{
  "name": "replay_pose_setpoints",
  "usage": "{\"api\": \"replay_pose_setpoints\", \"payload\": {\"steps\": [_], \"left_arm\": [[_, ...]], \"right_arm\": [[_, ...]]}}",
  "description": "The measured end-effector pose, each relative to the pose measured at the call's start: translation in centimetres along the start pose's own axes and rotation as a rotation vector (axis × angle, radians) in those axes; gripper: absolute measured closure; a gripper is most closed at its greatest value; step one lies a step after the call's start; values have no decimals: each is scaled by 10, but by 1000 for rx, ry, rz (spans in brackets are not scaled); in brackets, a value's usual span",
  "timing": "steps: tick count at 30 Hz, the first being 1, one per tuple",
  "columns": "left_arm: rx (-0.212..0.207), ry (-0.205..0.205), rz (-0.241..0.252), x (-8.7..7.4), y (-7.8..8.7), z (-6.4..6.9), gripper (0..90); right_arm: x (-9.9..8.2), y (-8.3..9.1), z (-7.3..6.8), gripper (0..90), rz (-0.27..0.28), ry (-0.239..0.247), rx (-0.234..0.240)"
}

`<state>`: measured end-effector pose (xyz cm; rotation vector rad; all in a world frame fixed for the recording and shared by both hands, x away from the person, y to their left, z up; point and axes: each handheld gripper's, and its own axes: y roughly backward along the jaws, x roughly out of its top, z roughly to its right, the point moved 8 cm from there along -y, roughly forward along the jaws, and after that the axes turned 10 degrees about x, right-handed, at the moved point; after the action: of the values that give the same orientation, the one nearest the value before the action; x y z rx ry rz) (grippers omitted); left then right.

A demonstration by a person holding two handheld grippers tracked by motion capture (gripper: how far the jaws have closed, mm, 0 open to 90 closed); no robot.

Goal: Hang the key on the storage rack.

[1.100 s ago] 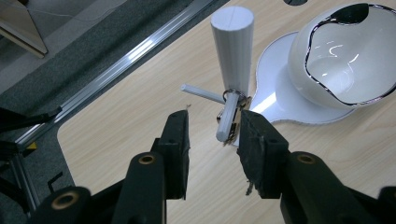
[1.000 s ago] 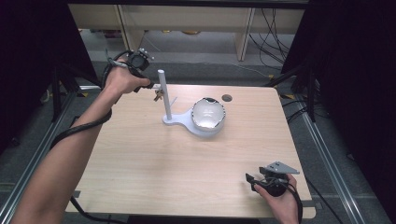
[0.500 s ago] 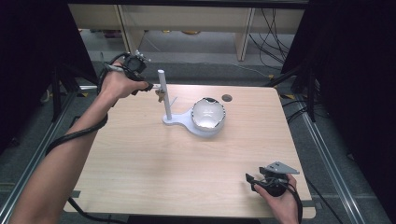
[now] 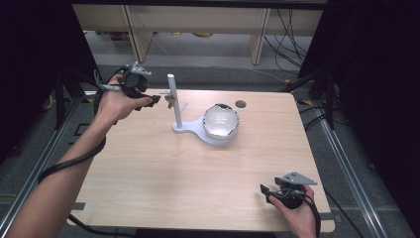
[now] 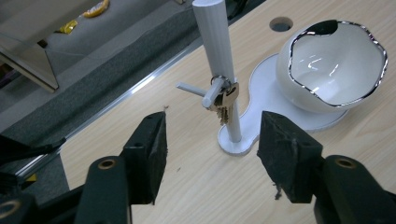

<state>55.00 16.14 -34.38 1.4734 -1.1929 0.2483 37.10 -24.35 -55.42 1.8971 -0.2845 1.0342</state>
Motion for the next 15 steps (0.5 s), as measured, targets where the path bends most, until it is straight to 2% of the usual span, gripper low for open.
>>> {"api": "replay_pose_setpoints", "payload": {"steps": [5, 7, 8, 9, 10, 11, 12, 15], "left_arm": [[-9, 4, 29, -13, 3, 5, 382], [-10, 1, 40, -22, 6, 8, 371], [-10, 1, 40, -22, 6, 8, 367], [-7, 7, 48, -29, 8, 9, 363], [-7, 7, 48, -29, 8, 9, 360], [2, 4, 52, -38, 9, 10, 356], [2, 4, 52, -38, 9, 10, 352], [2, 17, 61, -54, 11, 14, 346]], "right_arm": [[0, 1, 0, 358, -2, -2, 0], [1, 2, 2, 358, 10, 13, -11], [0, 2, 1, 358, 3, -3, -3], [0, 2, 1, 358, -3, -2, 1], [0, 2, 0, 358, -7, -4, 10], [0, 3, 0, 358, -8, -2, 10], [0, 3, 0, 358, -8, -2, 10], [0, 3, 0, 358, -7, -1, 8]]}}
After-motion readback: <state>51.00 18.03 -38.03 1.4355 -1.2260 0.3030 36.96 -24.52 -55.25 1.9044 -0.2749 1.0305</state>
